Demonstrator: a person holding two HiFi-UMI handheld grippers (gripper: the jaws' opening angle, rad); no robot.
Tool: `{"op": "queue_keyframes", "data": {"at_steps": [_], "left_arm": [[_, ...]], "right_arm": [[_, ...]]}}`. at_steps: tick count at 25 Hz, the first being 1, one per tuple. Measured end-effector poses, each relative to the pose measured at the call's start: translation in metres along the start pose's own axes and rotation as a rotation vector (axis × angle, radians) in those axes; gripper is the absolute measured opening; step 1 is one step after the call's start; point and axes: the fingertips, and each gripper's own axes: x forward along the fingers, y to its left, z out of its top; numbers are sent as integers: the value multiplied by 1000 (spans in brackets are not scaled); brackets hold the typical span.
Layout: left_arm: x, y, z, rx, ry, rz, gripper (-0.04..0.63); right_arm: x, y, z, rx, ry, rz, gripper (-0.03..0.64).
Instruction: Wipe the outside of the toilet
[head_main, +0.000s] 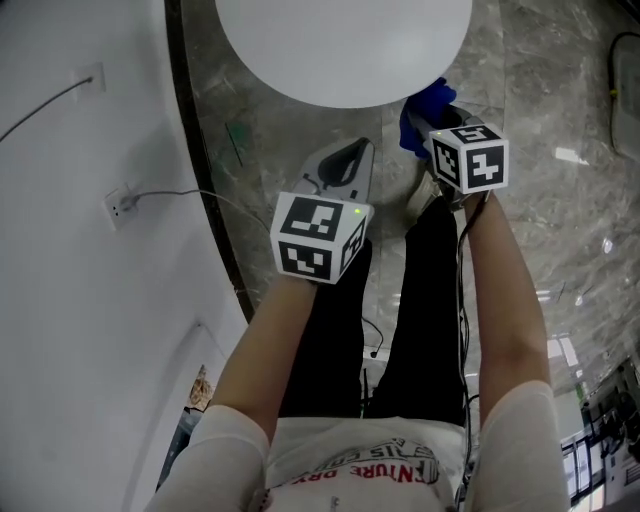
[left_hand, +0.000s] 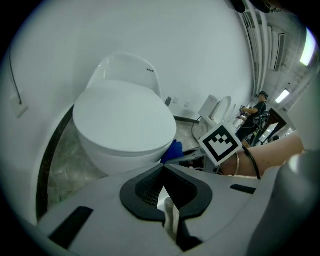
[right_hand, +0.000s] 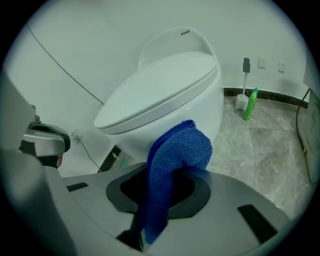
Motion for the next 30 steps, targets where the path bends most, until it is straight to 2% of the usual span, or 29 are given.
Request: {"op": "queue_keyframes", "data": {"at_steps": [5,10,12,14,18,24,30], "left_arm": [[-19,22,-33,-33,6,20,6],[-35,40,-61,-36,18,32,6],[-43,47,-66,-48,11,38,6],[-53,56,-70,-62,3,52,6],[-69,70,-79,-82,0,87,6],[-83,78,-88,-134,-8,130,6],[-112,42,-51,-109,-74,122,6]], "right_arm": [[13,35,-10,6,6,2,77],[38,78,-20,-56,39,10,77],[42,91,-19,-44,36,14,77],[45,105,-16,-35,32,32,77],[47,134,-15,-83,29,81,77],[21,171,-6,-117,-24,156,77],[-49,191,35,-164,-137,120,77]]}}
